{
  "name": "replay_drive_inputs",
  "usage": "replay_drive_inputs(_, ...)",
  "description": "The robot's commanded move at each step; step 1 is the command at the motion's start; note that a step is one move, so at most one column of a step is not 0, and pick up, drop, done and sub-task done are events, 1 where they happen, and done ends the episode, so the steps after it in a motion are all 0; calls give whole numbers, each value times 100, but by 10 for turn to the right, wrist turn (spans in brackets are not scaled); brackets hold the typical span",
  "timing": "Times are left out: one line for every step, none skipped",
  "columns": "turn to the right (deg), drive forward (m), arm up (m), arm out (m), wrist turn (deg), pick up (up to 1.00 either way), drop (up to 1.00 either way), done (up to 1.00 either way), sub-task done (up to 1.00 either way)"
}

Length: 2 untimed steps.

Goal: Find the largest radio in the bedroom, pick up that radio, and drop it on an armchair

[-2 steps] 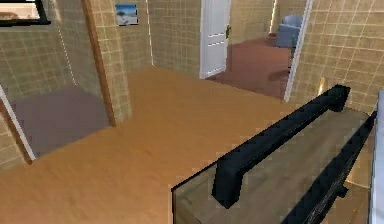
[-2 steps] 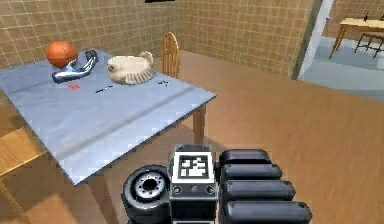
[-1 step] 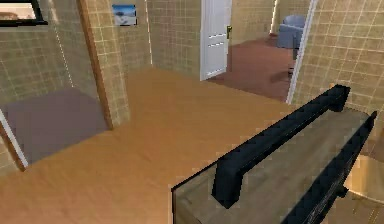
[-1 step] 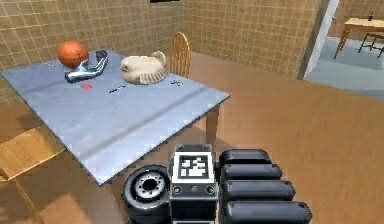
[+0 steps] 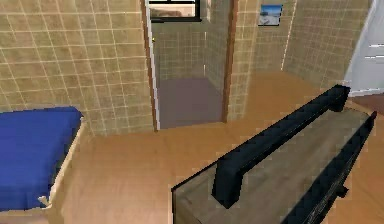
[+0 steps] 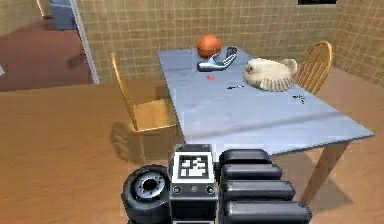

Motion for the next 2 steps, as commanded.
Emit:
replay_drive_inputs(0,100,0,0,0,0,0,0,0)
replay_drive_inputs(0,100,0,0,0,0,0,0,0)
